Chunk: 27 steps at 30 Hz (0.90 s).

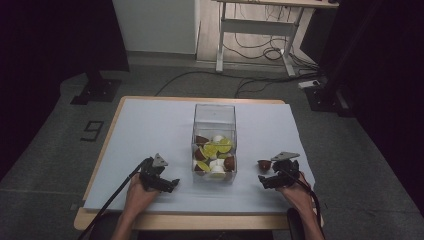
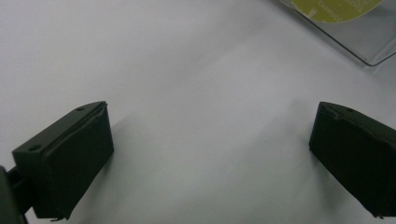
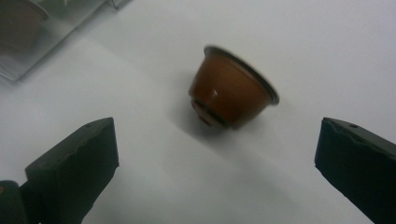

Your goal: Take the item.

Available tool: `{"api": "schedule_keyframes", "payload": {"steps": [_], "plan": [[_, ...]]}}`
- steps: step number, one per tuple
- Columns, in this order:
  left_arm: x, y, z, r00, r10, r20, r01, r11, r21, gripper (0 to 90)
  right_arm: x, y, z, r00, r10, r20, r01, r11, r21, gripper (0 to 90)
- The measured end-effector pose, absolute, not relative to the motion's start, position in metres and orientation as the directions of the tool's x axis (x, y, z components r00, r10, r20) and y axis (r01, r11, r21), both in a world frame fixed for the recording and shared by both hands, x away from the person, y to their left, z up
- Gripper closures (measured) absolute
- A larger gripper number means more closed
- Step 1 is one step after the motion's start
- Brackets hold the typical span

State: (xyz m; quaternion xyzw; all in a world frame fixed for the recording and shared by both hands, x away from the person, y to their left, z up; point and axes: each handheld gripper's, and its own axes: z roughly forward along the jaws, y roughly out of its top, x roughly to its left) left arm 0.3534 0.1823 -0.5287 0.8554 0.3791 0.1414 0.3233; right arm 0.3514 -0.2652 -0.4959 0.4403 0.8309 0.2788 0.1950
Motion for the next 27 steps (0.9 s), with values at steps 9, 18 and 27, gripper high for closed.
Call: {"api": "schedule_keyframes", "payload": {"steps": [9, 18, 27], "plan": [[0.353, 0.182, -0.529, 0.673, 0.74, -0.004, 0.557, -0.504, 0.66, 0.0, 0.354, -0.268, -0.511, -0.536, 0.843, -0.048, 0.657, 0.451, 0.604, 0.0], [0.353, 0.182, -0.529, 0.673, 0.74, -0.003, 0.557, -0.504, 0.66, 0.0, 0.358, -0.269, -0.522, -0.541, 0.841, -0.015, 0.69, 0.454, 0.564, 0.0], [0.353, 0.182, -0.529, 0.673, 0.74, -0.002, 0.557, -0.505, 0.66, 0.0, 0.357, -0.271, -0.524, -0.539, 0.843, -0.003, 0.685, 0.44, 0.581, 0.0]]}}
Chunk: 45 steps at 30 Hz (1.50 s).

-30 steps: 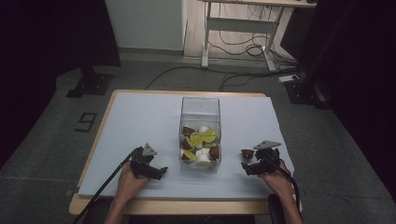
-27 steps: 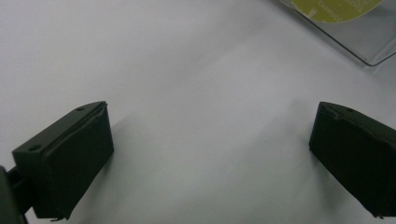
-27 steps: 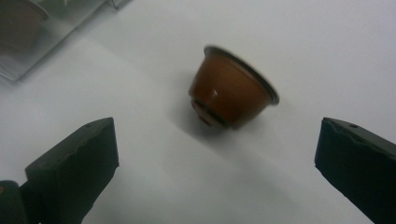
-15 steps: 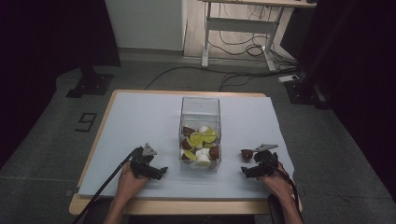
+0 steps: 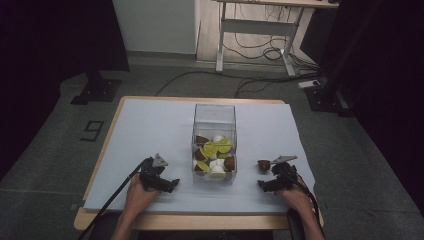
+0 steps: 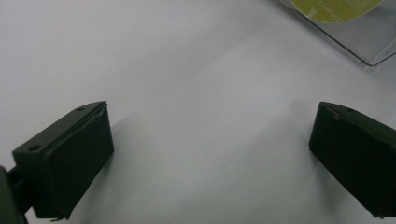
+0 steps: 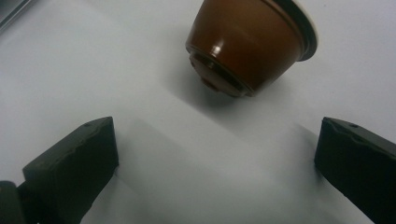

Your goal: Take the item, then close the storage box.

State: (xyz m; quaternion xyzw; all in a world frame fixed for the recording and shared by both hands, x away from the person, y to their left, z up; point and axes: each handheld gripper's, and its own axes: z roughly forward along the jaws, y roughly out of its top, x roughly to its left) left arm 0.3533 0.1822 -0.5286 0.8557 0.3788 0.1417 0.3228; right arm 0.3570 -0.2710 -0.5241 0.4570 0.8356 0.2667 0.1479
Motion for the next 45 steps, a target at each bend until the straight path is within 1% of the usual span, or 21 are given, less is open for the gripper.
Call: {"api": "schedule_keyframes", "payload": {"steps": [9, 15, 24, 33, 37, 40, 45], "plan": [[0.353, 0.182, -0.529, 0.673, 0.739, -0.002, 0.556, -0.505, 0.66, 0.0, 0.357, -0.269, -0.522, -0.54, 0.841, -0.015, 0.686, 0.451, 0.572, 0.0], [0.352, 0.182, -0.528, 0.677, 0.736, 0.005, 0.549, -0.509, 0.663, 0.2, 0.356, -0.267, -0.519, -0.554, 0.832, -0.033, 0.665, 0.465, 0.584, 2.8], [0.345, 0.181, -0.523, 0.685, 0.728, 0.044, 0.518, -0.528, 0.673, 4.4, 0.352, -0.269, -0.51, -0.552, 0.833, -0.042, 0.642, 0.456, 0.616, 3.4], [0.336, 0.179, -0.509, 0.713, 0.702, -0.009, 0.487, -0.485, 0.727, 8.0, 0.346, -0.268, -0.497, -0.581, 0.812, -0.052, 0.593, 0.466, 0.656, 6.1], [0.334, 0.177, -0.502, 0.733, 0.679, -0.042, 0.478, -0.47, 0.742, 10.8, 0.343, -0.267, -0.492, -0.586, 0.809, -0.043, 0.584, 0.459, 0.669, 10.2], [0.332, 0.174, -0.498, 0.744, 0.667, -0.038, 0.463, -0.474, 0.749, 13.2, 0.342, -0.266, -0.489, -0.589, 0.807, -0.035, 0.582, 0.454, 0.675, 13.1], [0.329, 0.173, -0.492, 0.758, 0.65, -0.053, 0.447, -0.459, 0.768, 15.0, 0.341, -0.265, -0.485, -0.589, 0.807, -0.027, 0.57, 0.439, 0.695, 13.9]]}}
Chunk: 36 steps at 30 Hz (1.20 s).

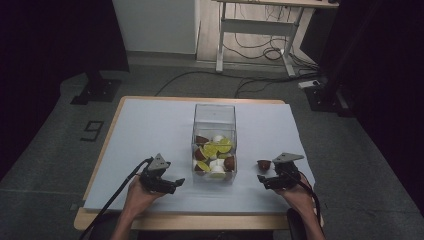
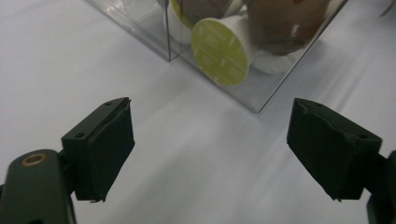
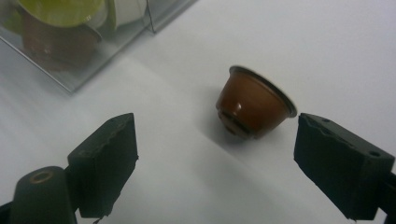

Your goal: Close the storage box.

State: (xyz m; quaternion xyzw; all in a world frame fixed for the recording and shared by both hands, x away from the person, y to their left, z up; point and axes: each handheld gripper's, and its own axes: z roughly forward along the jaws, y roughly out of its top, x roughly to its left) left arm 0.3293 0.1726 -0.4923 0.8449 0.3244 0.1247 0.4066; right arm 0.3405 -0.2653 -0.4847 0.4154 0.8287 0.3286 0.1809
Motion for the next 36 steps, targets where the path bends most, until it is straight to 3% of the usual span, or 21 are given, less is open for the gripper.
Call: {"api": "schedule_keyframes", "payload": {"steps": [27, 36], "plan": [[0.327, 0.15, -0.473, 0.819, 0.573, -0.027, 0.37, -0.493, 0.787, 29.5, 0.335, -0.245, -0.467, -0.656, 0.755, -0.013, 0.503, 0.45, 0.738, 26.3], [0.328, 0.143, -0.468, 0.829, 0.558, -0.017, 0.349, -0.494, 0.797, 33.7, 0.335, -0.236, -0.461, -0.691, 0.722, 0.013, 0.478, 0.443, 0.758, 35.7]]}}
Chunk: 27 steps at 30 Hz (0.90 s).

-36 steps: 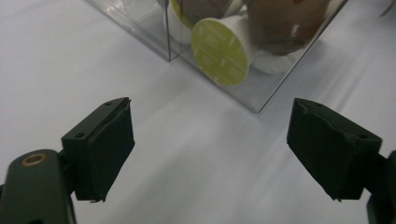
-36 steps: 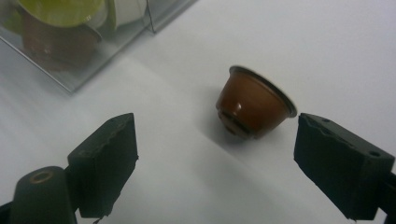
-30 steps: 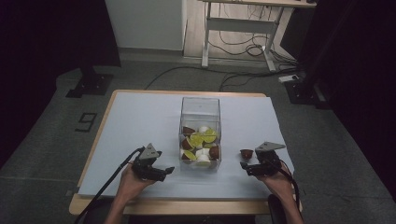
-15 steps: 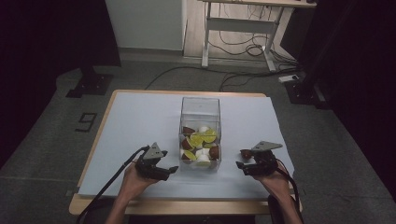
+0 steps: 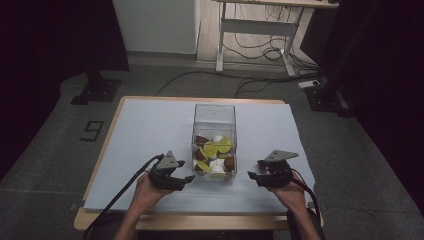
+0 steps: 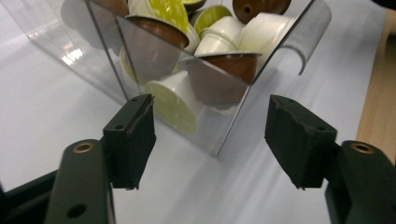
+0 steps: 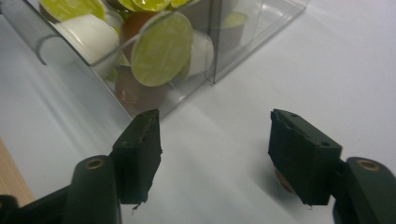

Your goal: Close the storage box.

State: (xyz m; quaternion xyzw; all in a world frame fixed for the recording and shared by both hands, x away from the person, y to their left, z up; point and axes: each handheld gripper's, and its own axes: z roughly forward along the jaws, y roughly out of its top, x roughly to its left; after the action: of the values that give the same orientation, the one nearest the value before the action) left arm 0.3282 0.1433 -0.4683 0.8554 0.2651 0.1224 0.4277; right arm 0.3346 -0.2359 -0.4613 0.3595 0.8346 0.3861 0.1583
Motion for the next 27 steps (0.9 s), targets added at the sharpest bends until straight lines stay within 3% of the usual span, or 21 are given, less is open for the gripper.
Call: {"api": "schedule_keyframes", "payload": {"steps": [27], "plan": [[0.329, 0.134, -0.472, 0.853, 0.522, 0.002, 0.313, -0.515, 0.798, 56.9, 0.334, -0.202, -0.461, -0.811, 0.582, 0.057, 0.413, 0.5, 0.761, 59.3]]}}
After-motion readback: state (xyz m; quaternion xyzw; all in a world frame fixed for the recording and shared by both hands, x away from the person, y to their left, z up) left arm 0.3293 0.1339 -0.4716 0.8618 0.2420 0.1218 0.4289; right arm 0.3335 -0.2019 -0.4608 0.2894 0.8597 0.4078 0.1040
